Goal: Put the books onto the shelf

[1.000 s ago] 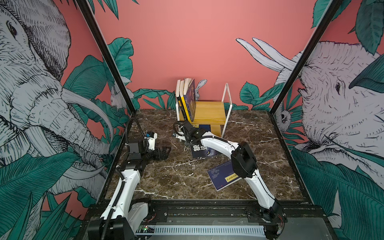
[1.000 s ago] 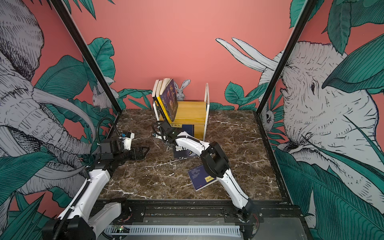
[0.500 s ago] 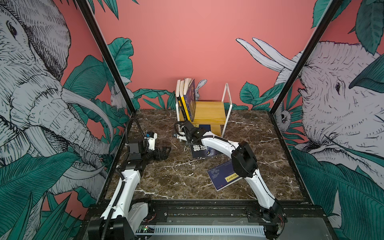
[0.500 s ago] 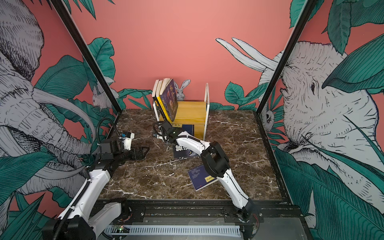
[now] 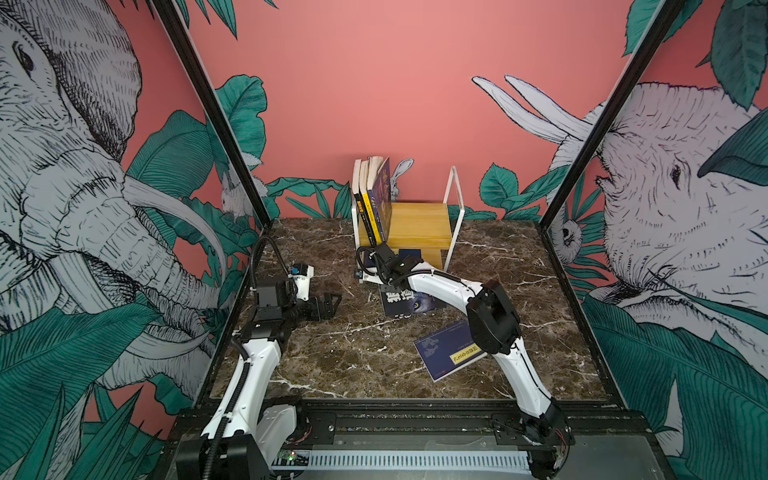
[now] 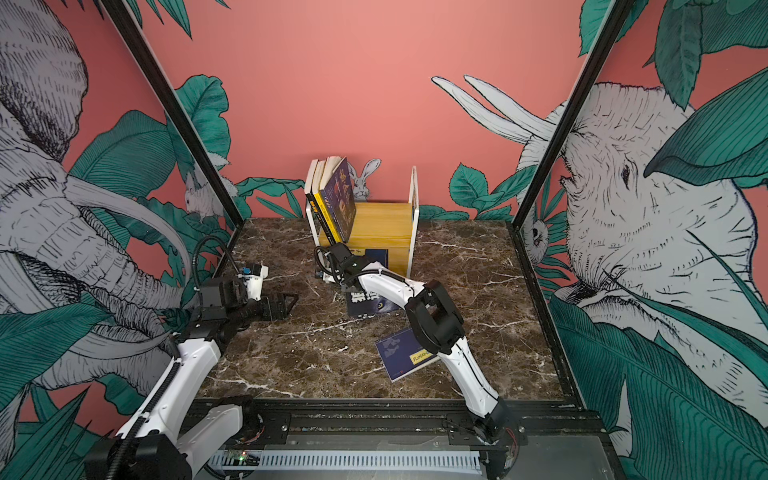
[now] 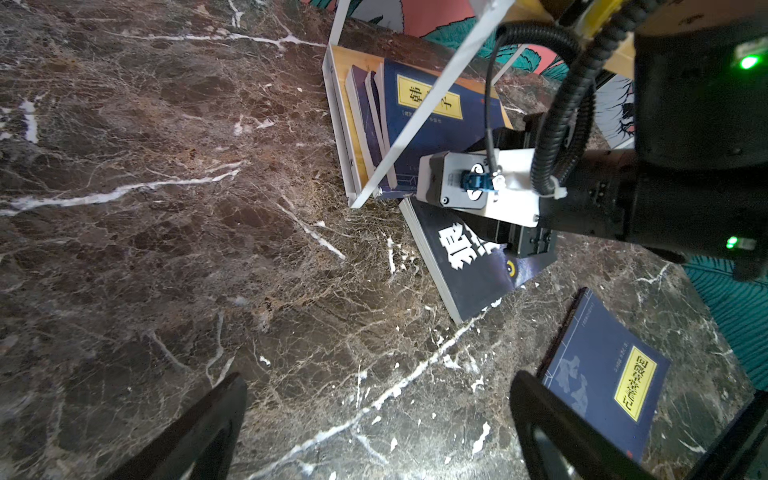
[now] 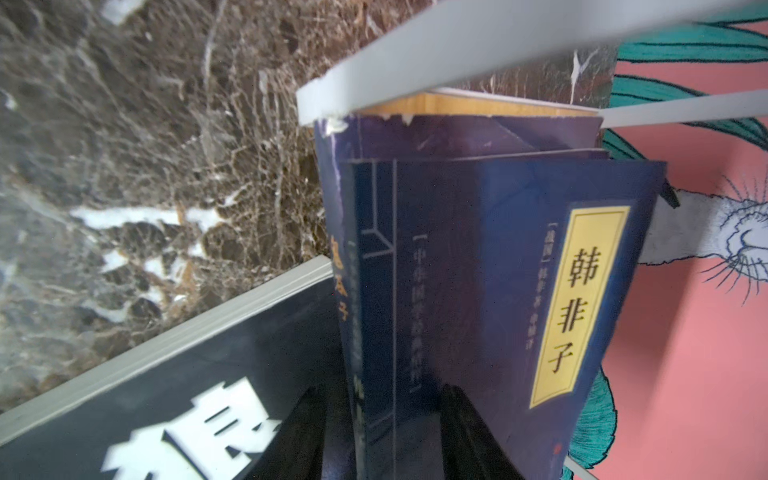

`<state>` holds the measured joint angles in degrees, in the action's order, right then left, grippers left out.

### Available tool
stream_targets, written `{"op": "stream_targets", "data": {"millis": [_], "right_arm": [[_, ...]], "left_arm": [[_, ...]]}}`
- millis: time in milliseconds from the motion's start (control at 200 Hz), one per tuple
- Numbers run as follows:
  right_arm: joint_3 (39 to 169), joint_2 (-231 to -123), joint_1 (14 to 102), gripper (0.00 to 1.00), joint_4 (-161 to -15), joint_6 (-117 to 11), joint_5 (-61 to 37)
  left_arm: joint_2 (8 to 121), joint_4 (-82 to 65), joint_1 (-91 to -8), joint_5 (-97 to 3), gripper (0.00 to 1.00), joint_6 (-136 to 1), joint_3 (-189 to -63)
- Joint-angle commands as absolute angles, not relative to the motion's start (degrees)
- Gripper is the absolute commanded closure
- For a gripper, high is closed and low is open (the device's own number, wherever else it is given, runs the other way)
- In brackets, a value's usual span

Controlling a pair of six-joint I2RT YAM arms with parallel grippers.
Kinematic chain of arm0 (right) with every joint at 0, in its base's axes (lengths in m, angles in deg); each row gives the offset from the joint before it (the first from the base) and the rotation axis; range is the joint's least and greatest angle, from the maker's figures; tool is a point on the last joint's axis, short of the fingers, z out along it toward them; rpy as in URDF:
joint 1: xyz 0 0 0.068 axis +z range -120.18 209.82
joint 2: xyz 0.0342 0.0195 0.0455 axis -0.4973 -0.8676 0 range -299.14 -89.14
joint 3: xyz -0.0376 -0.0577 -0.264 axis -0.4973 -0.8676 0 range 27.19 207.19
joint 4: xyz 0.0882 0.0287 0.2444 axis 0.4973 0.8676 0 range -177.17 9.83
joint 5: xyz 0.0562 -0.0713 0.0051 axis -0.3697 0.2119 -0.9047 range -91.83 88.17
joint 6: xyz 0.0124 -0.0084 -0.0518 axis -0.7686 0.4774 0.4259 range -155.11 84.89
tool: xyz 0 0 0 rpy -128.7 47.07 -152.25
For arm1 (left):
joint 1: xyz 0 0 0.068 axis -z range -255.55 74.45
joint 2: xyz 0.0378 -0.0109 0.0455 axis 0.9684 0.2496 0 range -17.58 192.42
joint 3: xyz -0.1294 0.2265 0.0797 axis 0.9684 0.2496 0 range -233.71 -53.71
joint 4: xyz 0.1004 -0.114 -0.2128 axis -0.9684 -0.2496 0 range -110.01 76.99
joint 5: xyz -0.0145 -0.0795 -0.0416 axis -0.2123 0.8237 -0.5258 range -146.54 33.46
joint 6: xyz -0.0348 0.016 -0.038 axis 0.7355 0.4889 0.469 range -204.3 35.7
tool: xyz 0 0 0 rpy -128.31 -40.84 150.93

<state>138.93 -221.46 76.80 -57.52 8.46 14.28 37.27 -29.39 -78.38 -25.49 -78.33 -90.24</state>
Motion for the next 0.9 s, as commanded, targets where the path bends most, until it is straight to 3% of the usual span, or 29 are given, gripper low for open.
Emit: {"op": "stream_targets", "data": {"millis": [0, 555, 895], "right_arm": [[138.33, -218.13, 75.97, 0.57, -56.50, 7.78, 14.95], [137.38, -215.91, 75.41, 0.69, -57.23, 9.79, 13.37], [131.85, -211.02, 75.08, 0.56, -56.75, 10.84, 12.97]], "left_arm": [[36.79, -29.27, -78.80, -24.61, 0.01, -78.41, -89.66], [36.71, -29.04, -78.93, -24.85, 0.01, -78.31, -89.59], [36.54, -29.10, -78.86, -24.30, 0.01, -78.24, -89.39]]}}
